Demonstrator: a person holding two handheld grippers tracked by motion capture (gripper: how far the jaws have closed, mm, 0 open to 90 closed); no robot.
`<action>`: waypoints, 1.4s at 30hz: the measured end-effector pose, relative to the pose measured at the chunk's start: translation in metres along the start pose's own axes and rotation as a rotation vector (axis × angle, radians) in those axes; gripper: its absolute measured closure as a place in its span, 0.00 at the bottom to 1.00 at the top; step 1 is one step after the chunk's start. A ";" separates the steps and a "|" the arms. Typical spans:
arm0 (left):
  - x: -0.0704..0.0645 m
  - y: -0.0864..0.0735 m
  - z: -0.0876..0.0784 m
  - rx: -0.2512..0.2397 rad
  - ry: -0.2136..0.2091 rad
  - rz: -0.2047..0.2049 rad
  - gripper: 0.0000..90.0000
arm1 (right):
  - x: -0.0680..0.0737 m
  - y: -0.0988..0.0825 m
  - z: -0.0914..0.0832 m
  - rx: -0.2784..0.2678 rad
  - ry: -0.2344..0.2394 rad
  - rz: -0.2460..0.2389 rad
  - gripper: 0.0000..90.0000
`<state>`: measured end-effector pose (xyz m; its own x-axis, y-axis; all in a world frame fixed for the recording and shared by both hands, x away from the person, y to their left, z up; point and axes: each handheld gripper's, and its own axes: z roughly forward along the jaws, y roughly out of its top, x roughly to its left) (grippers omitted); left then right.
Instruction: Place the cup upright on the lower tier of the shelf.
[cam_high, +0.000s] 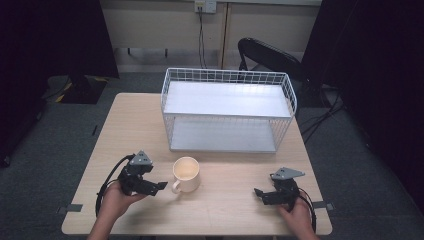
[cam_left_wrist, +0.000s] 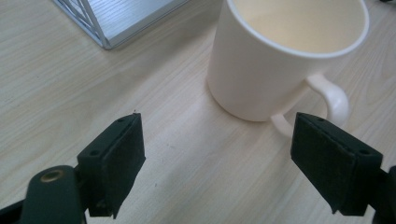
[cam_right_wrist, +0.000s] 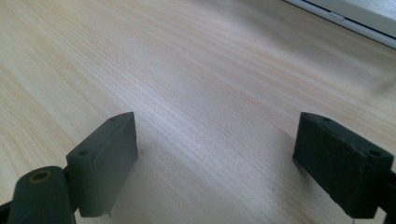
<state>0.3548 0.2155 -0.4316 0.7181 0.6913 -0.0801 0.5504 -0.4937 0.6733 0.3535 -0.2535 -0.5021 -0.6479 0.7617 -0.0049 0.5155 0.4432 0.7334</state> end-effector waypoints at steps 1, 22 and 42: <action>0.000 0.000 0.000 0.000 0.000 0.000 0.20 | 0.000 0.000 0.000 0.000 0.000 0.000 0.14; -0.004 0.040 -0.008 -0.039 0.005 -0.030 0.20 | 0.000 0.000 0.000 0.000 0.000 0.000 0.14; -0.008 0.056 0.017 -0.038 0.038 -0.069 0.27 | 0.000 0.000 0.000 0.000 0.000 0.000 0.14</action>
<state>0.3870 0.1729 -0.4061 0.6622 0.7427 -0.0994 0.5805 -0.4245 0.6948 0.3535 -0.2535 -0.5021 -0.6478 0.7618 -0.0056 0.5153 0.4436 0.7333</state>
